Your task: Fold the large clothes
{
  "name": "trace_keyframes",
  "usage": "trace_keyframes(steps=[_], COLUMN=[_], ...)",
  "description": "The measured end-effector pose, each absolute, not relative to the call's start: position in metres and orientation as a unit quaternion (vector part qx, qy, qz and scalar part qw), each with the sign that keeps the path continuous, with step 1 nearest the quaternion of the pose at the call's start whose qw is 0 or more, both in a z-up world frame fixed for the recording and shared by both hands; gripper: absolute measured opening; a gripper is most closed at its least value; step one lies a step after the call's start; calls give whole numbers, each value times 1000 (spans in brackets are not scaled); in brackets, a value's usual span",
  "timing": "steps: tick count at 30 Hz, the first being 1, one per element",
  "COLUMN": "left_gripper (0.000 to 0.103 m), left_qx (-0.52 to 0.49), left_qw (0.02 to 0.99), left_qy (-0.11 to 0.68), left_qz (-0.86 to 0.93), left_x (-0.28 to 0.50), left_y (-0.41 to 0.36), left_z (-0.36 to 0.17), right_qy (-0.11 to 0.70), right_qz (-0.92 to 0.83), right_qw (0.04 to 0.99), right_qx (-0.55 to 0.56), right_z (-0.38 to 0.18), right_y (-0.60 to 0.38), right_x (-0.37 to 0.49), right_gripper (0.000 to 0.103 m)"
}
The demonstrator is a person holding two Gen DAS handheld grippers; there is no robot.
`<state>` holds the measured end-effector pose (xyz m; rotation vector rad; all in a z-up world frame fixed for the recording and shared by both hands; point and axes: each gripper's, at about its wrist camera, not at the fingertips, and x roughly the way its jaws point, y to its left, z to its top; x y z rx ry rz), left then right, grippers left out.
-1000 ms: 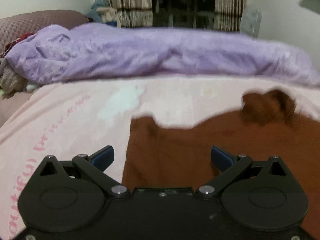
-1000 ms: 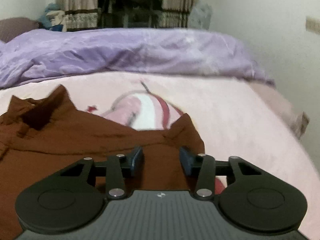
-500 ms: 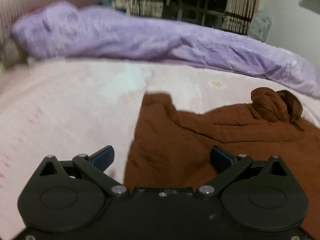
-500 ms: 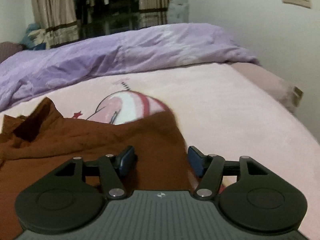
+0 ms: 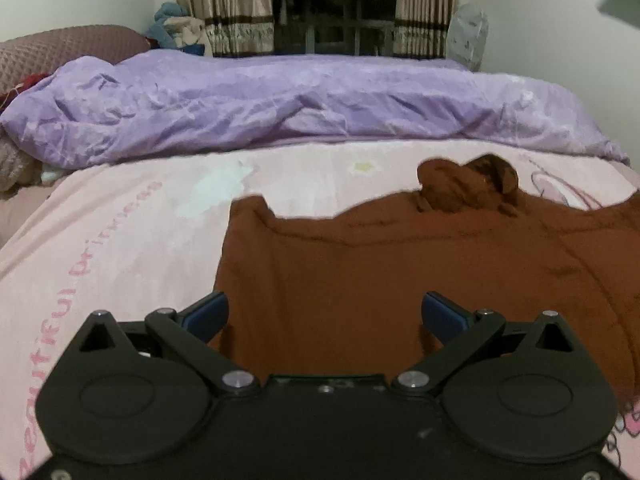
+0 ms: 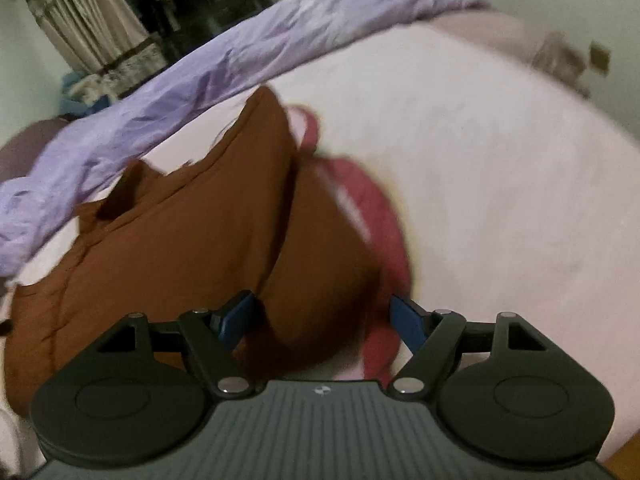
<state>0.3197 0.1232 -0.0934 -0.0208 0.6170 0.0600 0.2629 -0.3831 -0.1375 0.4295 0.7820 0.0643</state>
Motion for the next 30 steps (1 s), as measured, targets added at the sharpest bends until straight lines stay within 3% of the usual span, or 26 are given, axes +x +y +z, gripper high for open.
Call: trace_keyframes(steps=[3, 5, 6, 7, 10, 15, 24, 27, 30], left_gripper=[103, 103, 103, 103, 103, 103, 103, 103, 103], left_qx=[0, 6, 9, 9, 11, 26, 53, 35, 19], left_qw=[951, 950, 950, 950, 949, 943, 944, 946, 941], left_qy=[309, 311, 312, 312, 314, 326, 313, 310, 321], left_qz=[27, 28, 28, 28, 32, 60, 88, 91, 101], left_x=[312, 310, 308, 308, 307, 311, 309, 300, 293], left_y=[119, 117, 116, 117, 118, 125, 160, 178, 193], left_z=[-95, -96, -96, -96, -96, -93, -67, -65, -75], right_qy=[363, 363, 363, 358, 320, 203, 114, 124, 168], right_qz=[38, 40, 39, 49, 59, 99, 264, 325, 346], right_qw=[901, 898, 899, 900, 915, 952, 950, 930, 918], right_qx=[236, 243, 240, 245, 240, 207, 123, 116, 99], right_z=[-142, -141, -141, -139, -121, -54, 56, 54, 18], right_y=[-385, -381, -378, -377, -363, -309, -122, -68, -20], right_x=[280, 293, 296, 296, 286, 265, 267, 260, 260], right_gripper=[94, 70, 64, 38, 25, 20, 14, 13, 13])
